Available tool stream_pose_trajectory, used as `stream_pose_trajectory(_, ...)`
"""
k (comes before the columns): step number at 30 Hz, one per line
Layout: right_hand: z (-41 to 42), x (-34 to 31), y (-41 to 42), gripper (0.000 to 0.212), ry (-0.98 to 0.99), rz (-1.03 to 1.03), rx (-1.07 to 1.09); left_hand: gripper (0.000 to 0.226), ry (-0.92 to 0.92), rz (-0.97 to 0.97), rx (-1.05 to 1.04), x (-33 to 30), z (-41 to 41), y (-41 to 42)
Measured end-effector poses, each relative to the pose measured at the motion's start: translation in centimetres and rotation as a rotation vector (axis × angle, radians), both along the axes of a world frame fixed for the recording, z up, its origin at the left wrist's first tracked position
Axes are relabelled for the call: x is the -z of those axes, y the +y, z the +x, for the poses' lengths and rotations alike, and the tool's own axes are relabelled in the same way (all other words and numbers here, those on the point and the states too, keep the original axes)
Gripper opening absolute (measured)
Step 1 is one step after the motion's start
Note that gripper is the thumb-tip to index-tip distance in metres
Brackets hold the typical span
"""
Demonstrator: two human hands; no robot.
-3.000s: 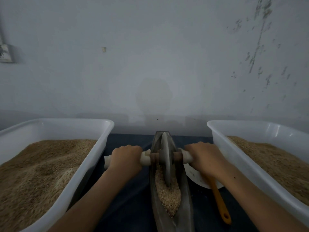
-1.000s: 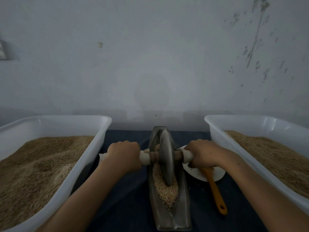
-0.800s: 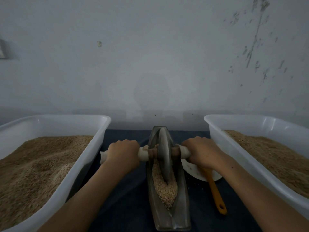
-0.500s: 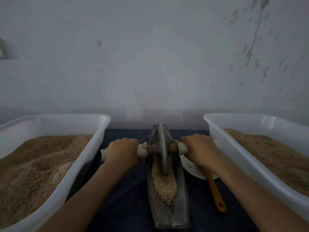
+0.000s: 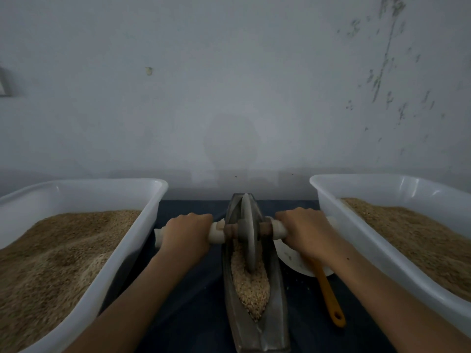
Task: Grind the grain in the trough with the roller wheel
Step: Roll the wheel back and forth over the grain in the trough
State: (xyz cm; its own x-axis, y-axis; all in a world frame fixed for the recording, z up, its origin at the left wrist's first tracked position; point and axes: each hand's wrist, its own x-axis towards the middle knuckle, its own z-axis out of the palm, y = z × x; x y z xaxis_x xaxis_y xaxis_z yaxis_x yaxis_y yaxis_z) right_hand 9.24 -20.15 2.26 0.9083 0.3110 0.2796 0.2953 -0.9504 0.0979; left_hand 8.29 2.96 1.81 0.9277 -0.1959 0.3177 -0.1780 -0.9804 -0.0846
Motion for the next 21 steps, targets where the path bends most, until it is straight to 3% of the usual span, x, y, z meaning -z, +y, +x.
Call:
stream_pose_trajectory(6,0.2,0.6,0.0,0.014,-0.069,0.021,-0.007,0.017,-0.099,0.014,0.01,0.6,0.0,0.1)
stream_pose_trajectory(9,-0.1,-0.4,-0.2,0.004,0.093,-0.033,-0.012,0.017,0.006,0.021,0.013,0.1,0.0,0.2)
stream_pose_trajectory(12,-0.2,-1.4,-0.3,0.012,0.31,-0.059,0.002,0.022,0.12,0.074,0.003,-0.5,0.0,0.1)
stream_pose_trajectory(16,0.1,-1.3,-0.7,0.017,0.467,0.015,0.032,0.022,0.097,0.134,-0.005,-0.7,-0.2,-0.2)
stream_pose_trajectory(21,0.5,0.3,-0.7,0.008,0.192,0.039,0.038,0.015,-0.05,0.099,-0.009,-0.3,-0.3,-0.5)
